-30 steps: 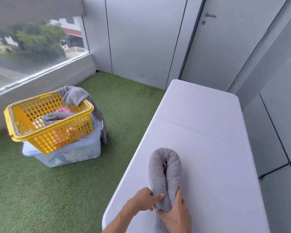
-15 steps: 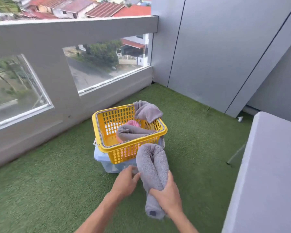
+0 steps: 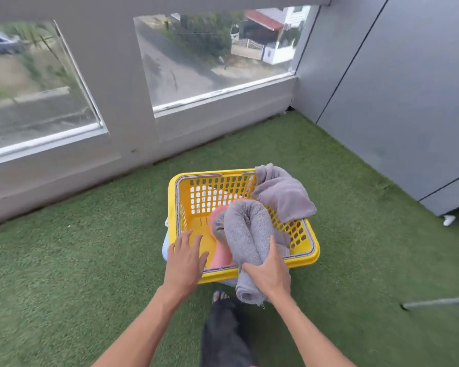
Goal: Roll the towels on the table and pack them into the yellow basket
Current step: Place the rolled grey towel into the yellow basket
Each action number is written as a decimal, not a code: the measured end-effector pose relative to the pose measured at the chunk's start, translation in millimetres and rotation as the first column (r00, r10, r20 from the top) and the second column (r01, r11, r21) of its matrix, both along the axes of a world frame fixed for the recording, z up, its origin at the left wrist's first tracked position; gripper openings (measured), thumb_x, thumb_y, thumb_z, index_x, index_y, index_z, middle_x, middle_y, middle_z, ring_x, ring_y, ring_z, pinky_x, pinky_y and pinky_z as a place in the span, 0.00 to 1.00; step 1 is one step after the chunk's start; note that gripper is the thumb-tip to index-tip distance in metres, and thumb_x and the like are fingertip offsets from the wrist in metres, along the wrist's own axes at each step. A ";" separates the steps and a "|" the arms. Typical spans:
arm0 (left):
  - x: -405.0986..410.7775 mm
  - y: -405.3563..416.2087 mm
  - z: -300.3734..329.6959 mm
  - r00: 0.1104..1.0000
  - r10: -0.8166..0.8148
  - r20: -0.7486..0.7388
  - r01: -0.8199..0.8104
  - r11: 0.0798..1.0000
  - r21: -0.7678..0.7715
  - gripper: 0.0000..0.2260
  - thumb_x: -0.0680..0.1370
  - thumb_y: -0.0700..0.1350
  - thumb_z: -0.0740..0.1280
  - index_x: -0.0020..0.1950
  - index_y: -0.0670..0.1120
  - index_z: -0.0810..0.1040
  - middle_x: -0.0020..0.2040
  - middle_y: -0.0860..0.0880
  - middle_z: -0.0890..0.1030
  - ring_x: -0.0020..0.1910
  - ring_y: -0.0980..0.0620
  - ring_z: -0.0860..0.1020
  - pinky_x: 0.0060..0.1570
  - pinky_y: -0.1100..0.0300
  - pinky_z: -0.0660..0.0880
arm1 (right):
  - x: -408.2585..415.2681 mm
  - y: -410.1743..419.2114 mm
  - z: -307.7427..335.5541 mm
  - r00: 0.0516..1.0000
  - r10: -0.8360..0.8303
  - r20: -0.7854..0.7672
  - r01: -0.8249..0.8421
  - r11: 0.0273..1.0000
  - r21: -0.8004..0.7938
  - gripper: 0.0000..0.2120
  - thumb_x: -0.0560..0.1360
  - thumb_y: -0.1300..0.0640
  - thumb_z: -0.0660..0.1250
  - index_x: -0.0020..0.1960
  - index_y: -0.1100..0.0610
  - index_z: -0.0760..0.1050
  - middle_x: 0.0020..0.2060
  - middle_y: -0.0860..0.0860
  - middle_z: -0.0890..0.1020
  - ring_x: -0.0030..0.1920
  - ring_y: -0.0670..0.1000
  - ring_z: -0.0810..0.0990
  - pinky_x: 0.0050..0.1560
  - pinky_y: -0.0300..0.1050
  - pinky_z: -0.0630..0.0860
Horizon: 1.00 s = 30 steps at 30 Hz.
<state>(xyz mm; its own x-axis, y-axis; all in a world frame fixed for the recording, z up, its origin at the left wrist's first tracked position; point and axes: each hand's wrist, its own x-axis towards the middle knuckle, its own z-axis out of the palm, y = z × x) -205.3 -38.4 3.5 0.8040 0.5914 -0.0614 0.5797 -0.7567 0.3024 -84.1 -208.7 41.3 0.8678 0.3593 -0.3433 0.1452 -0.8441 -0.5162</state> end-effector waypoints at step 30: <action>136.7 81.2 -43.0 0.976 -0.152 -0.153 0.110 0.961 -0.255 0.30 0.80 0.54 0.59 0.78 0.45 0.52 0.78 0.39 0.52 0.77 0.40 0.51 0.74 0.44 0.57 | 142.6 66.3 -45.8 0.996 0.074 -0.042 -0.084 0.942 -0.324 0.31 0.74 0.41 0.65 0.73 0.46 0.59 0.71 0.54 0.61 0.71 0.57 0.62 0.64 0.59 0.68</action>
<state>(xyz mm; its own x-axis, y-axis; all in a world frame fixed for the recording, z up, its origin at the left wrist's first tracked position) -68.7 42.7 -39.5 0.8386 0.4316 -0.3324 0.5391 -0.7451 0.3926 58.5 -142.5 -4.5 0.8289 0.2908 -0.4778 0.2074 -0.9531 -0.2202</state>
